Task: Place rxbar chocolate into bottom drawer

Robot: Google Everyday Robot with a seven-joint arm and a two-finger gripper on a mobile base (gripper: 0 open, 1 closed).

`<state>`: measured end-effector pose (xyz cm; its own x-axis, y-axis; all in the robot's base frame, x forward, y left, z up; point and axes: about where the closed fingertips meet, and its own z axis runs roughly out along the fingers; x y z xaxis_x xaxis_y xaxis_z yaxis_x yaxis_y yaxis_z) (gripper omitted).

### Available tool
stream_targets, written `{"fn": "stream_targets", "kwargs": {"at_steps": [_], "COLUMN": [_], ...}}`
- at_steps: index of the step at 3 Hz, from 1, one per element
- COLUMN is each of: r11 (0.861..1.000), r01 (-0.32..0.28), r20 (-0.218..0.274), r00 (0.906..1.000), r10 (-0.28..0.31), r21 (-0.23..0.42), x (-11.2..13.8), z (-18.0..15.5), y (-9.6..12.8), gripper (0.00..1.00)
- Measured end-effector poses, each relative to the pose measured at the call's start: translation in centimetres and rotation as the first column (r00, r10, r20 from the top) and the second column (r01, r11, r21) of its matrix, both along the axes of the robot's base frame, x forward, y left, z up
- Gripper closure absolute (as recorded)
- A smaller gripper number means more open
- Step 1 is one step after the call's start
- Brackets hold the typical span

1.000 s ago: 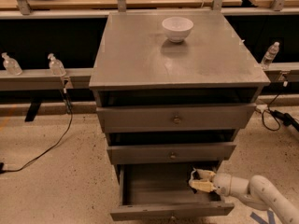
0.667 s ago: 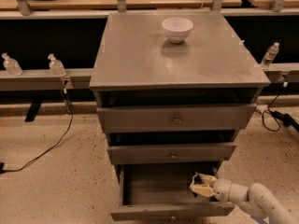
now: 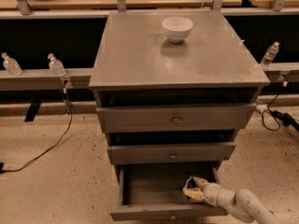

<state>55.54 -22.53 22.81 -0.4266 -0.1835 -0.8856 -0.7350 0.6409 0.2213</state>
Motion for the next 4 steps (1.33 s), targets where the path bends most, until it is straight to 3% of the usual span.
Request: {"fn": "stream_targets", "kwargs": {"at_steps": [1, 2, 3, 4], "r11": [0.999, 0.995, 0.995, 0.994], "r01": [-0.031, -0.089, -0.094, -0.097], "r20": [0.007, 0.017, 0.017, 0.016], "r00": [0.9995, 0.9959, 0.9954, 0.995], "r10": [0.032, 0.089, 0.095, 0.098], "r21": [-0.019, -0.045, -0.044, -0.042], "x": [0.8, 2.1, 2.2, 2.2], "z": [-0.9, 0.2, 0.3, 0.2], "y": [1.7, 3.9, 4.2, 4.5], "gripper": [0.59, 0.35, 0.12, 0.0]}}
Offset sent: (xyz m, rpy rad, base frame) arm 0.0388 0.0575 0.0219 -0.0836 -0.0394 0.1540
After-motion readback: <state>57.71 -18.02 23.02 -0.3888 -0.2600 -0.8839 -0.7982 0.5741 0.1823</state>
